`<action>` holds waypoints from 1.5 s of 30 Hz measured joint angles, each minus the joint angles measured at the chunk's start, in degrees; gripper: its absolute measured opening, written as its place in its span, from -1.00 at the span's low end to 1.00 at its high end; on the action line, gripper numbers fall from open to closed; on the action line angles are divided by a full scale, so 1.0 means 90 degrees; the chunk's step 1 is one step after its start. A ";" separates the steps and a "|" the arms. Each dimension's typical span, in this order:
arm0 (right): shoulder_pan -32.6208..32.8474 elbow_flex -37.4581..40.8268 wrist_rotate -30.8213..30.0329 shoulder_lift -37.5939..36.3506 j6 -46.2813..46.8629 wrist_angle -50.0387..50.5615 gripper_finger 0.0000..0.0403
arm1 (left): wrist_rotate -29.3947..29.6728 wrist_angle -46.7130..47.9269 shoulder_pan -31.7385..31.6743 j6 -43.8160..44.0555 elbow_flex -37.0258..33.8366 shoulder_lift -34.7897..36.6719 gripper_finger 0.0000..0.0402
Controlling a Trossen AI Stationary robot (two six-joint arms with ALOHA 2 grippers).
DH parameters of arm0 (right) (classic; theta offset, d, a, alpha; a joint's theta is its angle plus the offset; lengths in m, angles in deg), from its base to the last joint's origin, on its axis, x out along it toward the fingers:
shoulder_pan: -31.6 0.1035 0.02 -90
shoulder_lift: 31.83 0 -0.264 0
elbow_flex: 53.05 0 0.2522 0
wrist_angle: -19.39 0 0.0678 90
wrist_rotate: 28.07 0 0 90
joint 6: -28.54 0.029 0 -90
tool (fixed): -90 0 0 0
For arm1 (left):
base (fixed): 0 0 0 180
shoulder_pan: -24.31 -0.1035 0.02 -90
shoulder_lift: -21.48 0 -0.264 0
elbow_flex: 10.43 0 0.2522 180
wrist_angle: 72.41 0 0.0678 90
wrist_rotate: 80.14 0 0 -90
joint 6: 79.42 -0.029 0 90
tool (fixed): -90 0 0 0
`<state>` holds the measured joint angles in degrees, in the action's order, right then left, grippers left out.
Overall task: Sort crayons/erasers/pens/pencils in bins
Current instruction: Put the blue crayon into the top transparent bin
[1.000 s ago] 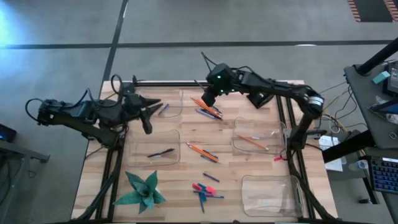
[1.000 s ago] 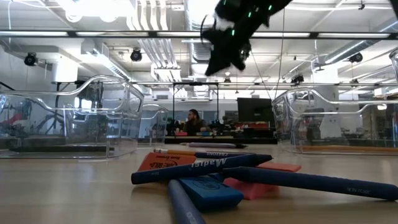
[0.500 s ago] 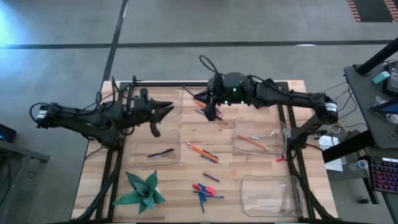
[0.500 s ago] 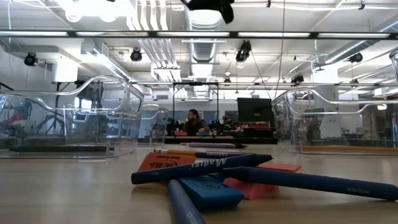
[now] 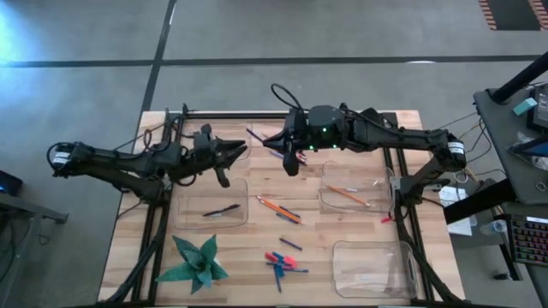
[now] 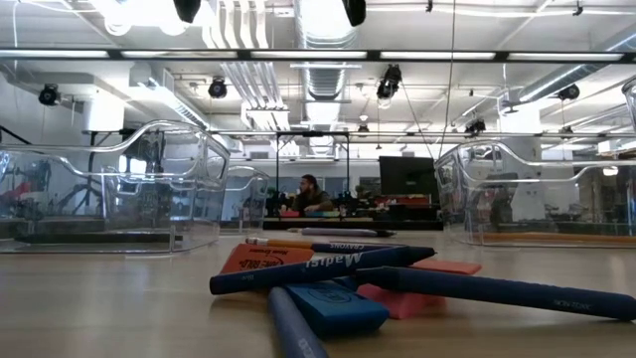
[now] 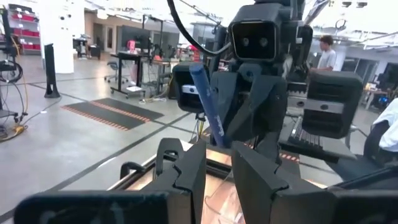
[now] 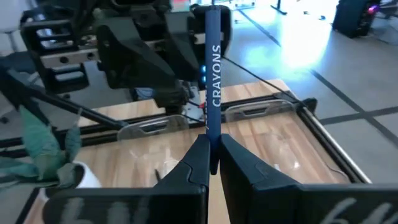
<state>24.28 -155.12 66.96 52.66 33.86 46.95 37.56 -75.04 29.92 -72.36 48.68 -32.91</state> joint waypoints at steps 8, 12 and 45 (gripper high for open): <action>0.0053 0.0000 0.0291 -0.0012 -0.0209 -0.0006 -0.94 | -0.0002 -0.0642 0.0000 -0.0001 0.0000 -0.0369 -0.68; 0.0065 0.0000 0.0392 -0.0028 -0.0222 -0.0015 -0.94 | -0.0002 -0.0645 -0.0002 0.0000 0.0000 -0.0372 -0.68; 0.0062 -0.0002 0.0445 -0.0230 -0.0335 -0.0043 -0.94 | -0.0364 -0.0288 -0.0005 0.0684 0.0095 -0.0198 -0.67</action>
<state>24.84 -155.14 70.97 50.59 30.85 46.56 34.28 -77.63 29.88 -66.20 49.53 -34.69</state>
